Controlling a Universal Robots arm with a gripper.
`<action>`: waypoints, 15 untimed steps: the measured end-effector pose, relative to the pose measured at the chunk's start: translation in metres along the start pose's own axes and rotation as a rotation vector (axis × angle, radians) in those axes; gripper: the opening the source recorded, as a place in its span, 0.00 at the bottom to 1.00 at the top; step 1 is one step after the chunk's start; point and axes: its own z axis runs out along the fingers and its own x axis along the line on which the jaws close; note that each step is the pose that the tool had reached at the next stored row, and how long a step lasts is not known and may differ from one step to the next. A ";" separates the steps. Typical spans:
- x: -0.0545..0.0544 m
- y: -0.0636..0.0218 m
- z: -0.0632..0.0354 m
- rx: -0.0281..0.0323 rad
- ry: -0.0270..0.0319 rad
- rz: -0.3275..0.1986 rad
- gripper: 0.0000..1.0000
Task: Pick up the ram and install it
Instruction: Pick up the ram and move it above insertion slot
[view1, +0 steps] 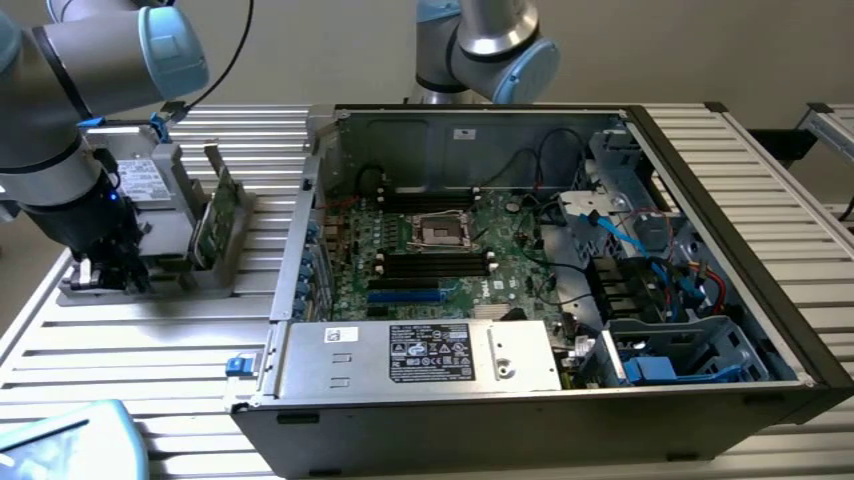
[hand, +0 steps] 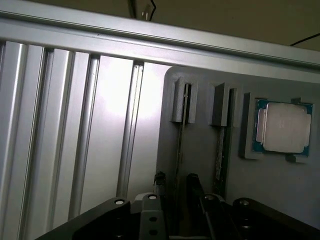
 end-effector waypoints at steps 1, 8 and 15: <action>0.000 0.0000 0.0000 0.0000 0.0000 0.000 0.31; 0.000 0.0000 0.0000 0.0001 0.0000 0.000 0.14; 0.000 0.0000 0.0000 0.0001 -0.0001 0.000 0.14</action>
